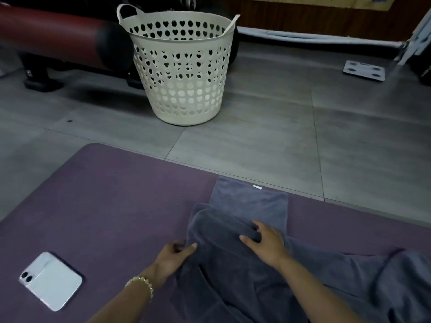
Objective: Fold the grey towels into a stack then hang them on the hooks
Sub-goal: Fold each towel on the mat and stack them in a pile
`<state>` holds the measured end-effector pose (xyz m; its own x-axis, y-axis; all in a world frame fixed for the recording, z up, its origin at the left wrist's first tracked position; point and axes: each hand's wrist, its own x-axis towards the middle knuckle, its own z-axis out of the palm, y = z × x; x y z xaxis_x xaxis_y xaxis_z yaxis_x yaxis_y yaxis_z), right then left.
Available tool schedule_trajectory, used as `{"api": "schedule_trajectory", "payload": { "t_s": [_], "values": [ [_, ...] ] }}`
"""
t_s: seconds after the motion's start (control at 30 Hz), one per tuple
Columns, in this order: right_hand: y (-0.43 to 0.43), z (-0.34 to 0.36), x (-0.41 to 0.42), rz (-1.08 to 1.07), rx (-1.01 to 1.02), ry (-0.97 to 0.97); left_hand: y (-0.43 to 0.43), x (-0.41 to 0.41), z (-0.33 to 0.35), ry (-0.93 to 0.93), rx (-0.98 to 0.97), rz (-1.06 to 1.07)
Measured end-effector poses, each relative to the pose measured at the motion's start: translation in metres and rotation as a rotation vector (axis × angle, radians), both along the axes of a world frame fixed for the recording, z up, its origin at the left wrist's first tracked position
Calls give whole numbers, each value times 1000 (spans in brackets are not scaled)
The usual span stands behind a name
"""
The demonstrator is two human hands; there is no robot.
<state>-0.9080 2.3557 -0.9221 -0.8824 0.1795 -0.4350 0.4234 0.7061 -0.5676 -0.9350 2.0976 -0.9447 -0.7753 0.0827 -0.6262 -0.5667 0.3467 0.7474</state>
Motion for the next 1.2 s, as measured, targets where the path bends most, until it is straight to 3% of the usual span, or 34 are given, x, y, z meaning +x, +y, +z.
{"api": "schedule_trajectory", "payload": {
  "t_s": [0.13, 0.33, 0.43, 0.53, 0.63, 0.7, 0.8, 0.9, 1.1, 1.2],
  "values": [
    [-8, 11, -1, 27, -294, -34, 10, 3, 21, -34, 202, -80],
    [-15, 36, -13, -17, -483, -33, 8, -1, 52, -80, 413, -112],
    [-15, 56, -29, -17, -509, 139, 0, -13, 80, 0, 486, -13],
    [-14, 78, -57, -142, -507, 399, -8, -40, 98, 164, 448, 103],
    [-19, 88, -81, -134, -391, 476, -15, -60, 98, 331, 294, 249],
    [-22, 74, -79, -83, -260, 448, -23, -58, 83, 358, 100, 286],
    [-32, 38, -44, -22, -195, 418, -39, -28, 42, 228, -86, 311],
    [-47, 8, 1, 53, -218, 343, -56, 7, -1, 88, -237, 108],
    [-68, -24, 61, 198, -182, 80, -45, 43, -15, 120, -166, -146],
    [-70, -33, 71, 245, -103, 25, -37, 47, -10, 161, -152, -24]
  ]
}}
